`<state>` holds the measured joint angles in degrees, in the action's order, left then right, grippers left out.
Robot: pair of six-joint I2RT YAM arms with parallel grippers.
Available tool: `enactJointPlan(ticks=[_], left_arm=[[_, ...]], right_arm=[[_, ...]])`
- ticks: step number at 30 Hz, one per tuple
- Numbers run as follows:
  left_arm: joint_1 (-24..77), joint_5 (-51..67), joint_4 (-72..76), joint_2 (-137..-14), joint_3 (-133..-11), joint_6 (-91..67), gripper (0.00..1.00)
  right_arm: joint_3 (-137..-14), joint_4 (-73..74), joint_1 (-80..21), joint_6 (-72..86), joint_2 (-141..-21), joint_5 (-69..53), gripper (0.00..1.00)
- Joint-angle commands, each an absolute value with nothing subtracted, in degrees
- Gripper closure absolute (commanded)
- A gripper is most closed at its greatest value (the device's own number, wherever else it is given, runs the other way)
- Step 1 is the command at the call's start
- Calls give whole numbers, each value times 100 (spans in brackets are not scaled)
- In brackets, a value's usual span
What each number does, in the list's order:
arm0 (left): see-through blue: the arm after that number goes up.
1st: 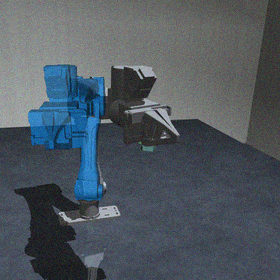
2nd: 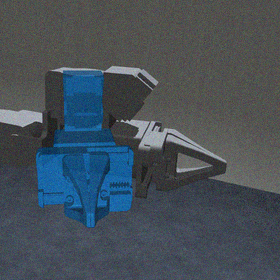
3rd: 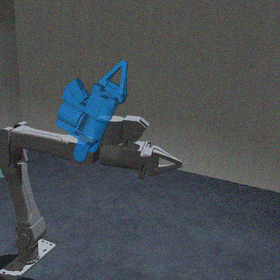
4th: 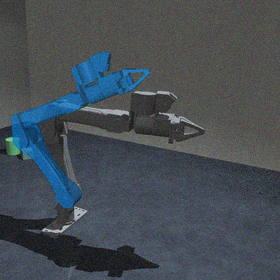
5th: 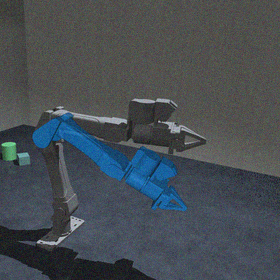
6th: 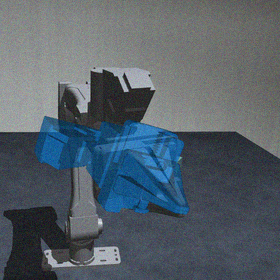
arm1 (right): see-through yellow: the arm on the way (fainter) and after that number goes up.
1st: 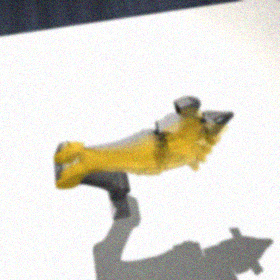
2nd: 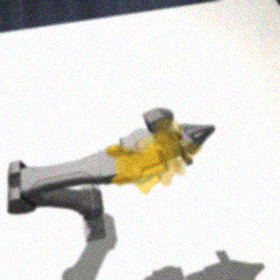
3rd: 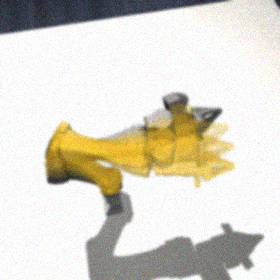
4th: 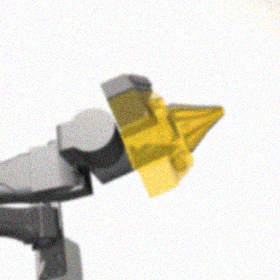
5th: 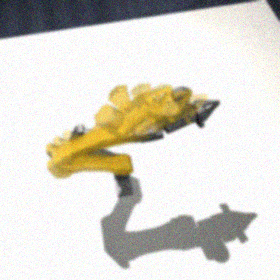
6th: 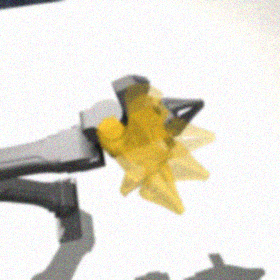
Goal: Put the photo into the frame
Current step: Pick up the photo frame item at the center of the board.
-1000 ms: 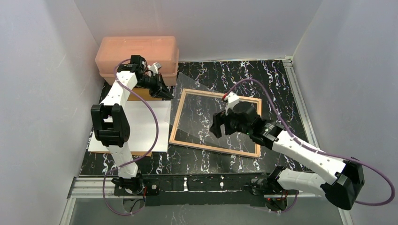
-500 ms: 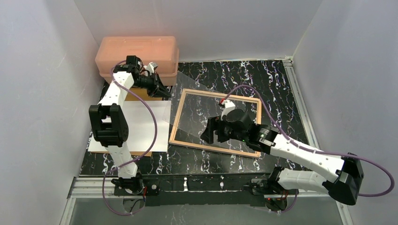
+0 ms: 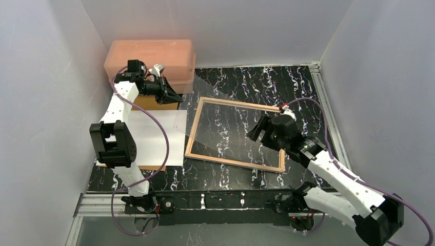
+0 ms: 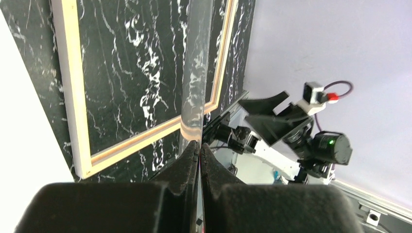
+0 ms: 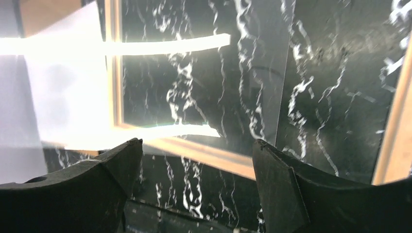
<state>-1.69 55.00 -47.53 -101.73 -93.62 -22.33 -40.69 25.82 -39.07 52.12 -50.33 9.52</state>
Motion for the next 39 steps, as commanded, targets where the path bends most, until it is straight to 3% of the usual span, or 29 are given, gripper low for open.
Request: enactJointPlan(ticks=[1, 7, 12, 15, 18, 21, 25, 31, 34, 39], left_arm=[[-219, 5838, -4946, -10006, -8936, -2007, 100], [-247, 5638, -5056, -9816, -9333, -1626, 100], [-290, 5716, -4967, -9650, -9257, -1878, 100], [-290, 5739, -4701, -9616, -9137, -1961, 100], [-290, 5799, -4256, -9582, -9053, -2231, 100], [-290, 5758, -3945, -9574, -9032, -2511, 100], [-290, 5709, -3906, -9632, -9033, -2577, 100], [-291, 5694, -3916, -9520, -8869, -2562, 100], [-290, 5684, -3943, -9483, -8792, -2525, 100], [-299, 5661, -4038, -9479, -8789, -2476, 100]], right_arm=[[-4526, 2729, -3466, 4745, -5619, 1125, 9], [-4052, 1376, -2794, 4532, -6224, -331, 9], [-4295, 863, -3288, 4169, -5977, -121, 9], [-4149, 628, -3297, 5479, -6028, -844, 10], [-3107, -740, -3483, 7548, -6014, -1454, 13], [-2681, -1792, -4094, 8759, -6024, -1166, 12], [-3169, -1426, -5233, 9132, -6379, -398, 11], [-2906, -2176, -6513, 9955, -6515, 1969, 8], [-2944, -2582, -6937, 10097, -6886, 2757, 8], [-2970, -3475, -7082, 10476, -7638, 3016, 8]])
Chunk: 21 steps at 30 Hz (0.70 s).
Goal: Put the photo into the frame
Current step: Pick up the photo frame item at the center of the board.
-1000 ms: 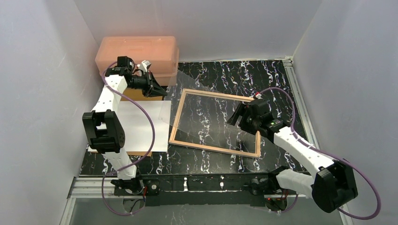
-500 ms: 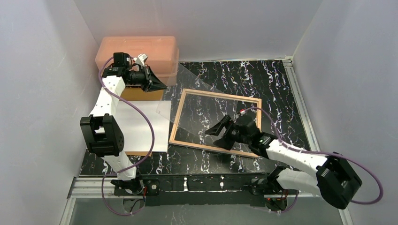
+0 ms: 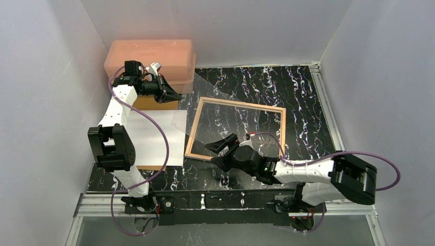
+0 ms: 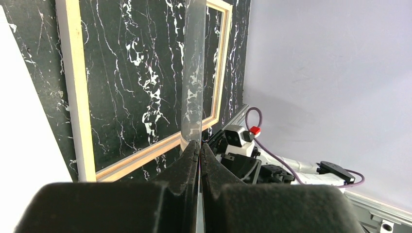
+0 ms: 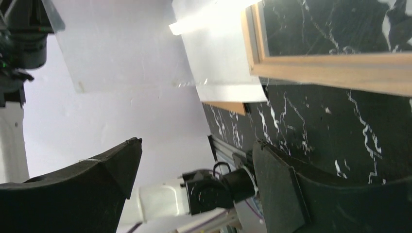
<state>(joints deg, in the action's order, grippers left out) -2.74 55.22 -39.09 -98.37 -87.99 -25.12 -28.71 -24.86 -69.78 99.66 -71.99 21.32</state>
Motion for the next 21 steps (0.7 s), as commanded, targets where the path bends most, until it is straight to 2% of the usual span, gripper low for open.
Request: enactJointPlan(ticks=[1, 7, 18, 21], left_arm=[[-294, 5656, -4045, -9475, -8789, -2475, 100], [-302, 5667, -4315, -9446, -8781, -2303, 100], [-385, 5634, -4711, -9355, -8721, -2026, 100], [-419, 5638, -4790, -9306, -8666, -1955, 100]], right_arm=[[-2980, -3600, -7118, 10560, -7801, 3005, 8], [-2942, -3906, -7151, 10593, -8016, 4084, 8], [-3051, -3677, -7153, 10616, -8281, 4539, 14], [-3095, -3504, -7205, 10603, -8237, 4299, 14]])
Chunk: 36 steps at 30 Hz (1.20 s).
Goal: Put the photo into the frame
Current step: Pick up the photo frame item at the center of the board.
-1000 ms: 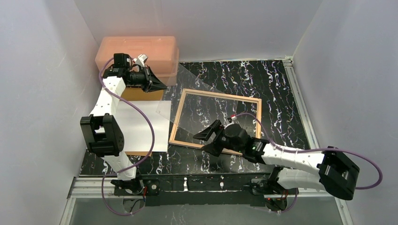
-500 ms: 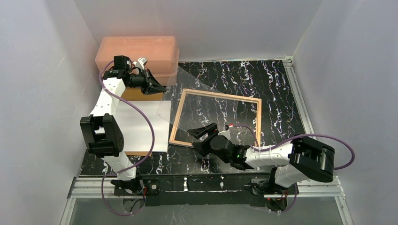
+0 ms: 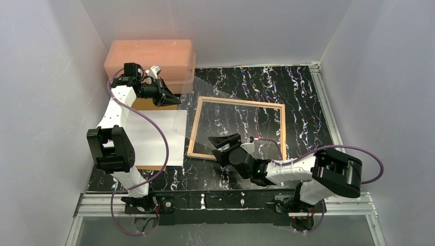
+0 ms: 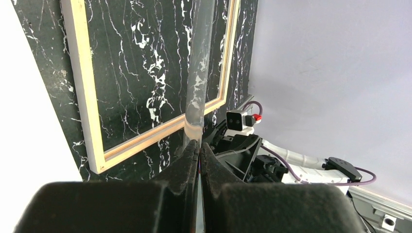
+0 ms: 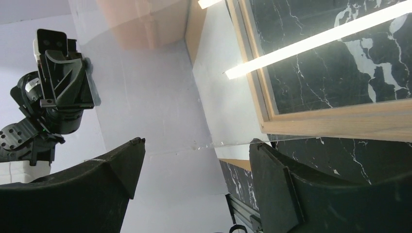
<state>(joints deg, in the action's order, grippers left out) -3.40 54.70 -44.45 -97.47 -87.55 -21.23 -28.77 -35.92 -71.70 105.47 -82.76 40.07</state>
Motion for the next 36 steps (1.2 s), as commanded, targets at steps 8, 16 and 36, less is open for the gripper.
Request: enactJointPlan(ticks=[8, 16, 36], left_arm=[[-463, 5747, -4941, -9055, -8314, -1833, 100], [-479, 5754, -5394, -8885, -7860, -1267, 100], [-481, 5521, -6599, -9004, -7727, 132, 100]], right_arm=[[-3143, -2441, -7357, 10746, -7883, 5014, 15], [-2787, -1522, -7365, 11246, -7014, 5665, 28], [-3467, -212, -7353, 10630, -6651, 6338, 99]])
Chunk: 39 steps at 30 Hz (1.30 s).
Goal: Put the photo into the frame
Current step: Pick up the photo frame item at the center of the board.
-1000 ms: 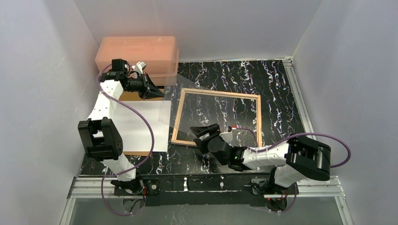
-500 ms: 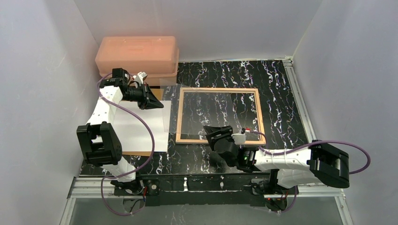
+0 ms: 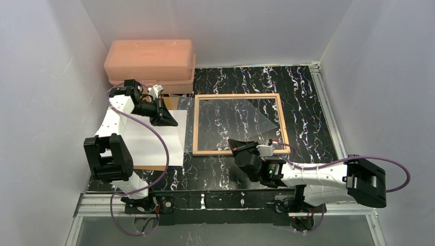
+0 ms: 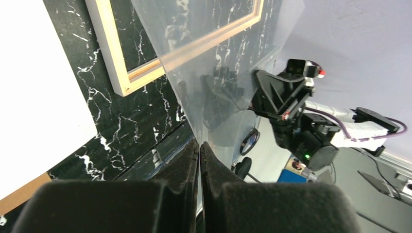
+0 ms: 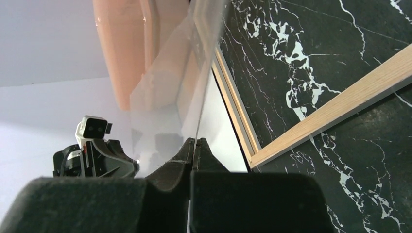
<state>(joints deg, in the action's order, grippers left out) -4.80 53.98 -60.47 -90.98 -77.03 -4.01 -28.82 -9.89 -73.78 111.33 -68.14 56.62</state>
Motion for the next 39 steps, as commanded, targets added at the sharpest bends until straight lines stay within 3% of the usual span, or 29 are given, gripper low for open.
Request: enactJointPlan(ticks=[1, 3, 7, 10, 11, 12, 20, 26, 34, 39], left_arm=[[-478, 5511, -6654, -9017, -7732, 212, 96], [-480, 5447, -6713, -9012, -7750, 300, 80], [-480, 5346, -6803, -8946, -7856, 457, 58], [-479, 5146, -6961, -8930, -8033, 702, 26], [-475, 5083, -7063, -8948, -8139, 850, 5], [-479, 4987, -7135, -8962, -8260, 947, 2], [88, 3762, -6820, -9279, -9015, 2270, 2], [1376, 2653, -6094, -8898, -8350, 5050, 1], [2435, 1824, -6178, -9150, -7938, 7942, 1], [2871, 1522, -4971, -9136, -7238, 8573, 1]], right_arm=[[-3583, -52, -7356, 10447, -6618, 6386, 99], [-3791, 65, -7340, 9899, -6501, 6493, 99], [-4226, 465, -7316, 8677, -6295, 6649, 99], [-4504, 498, -7308, 7636, -6070, 6823, 99], [-4580, 404, -7308, 7261, -5993, 6884, 99], [-4724, 369, -7310, 6882, -5927, 6955, 99], [-5854, 840, -7180, 4309, -5368, 7028, 99], [-6845, 1949, -7130, 3681, -5267, 7256, 99], [-6973, 1667, -7031, 2999, -5400, 7428, 99], [-7077, 1713, -5730, 3253, -5830, 6188, 99]])
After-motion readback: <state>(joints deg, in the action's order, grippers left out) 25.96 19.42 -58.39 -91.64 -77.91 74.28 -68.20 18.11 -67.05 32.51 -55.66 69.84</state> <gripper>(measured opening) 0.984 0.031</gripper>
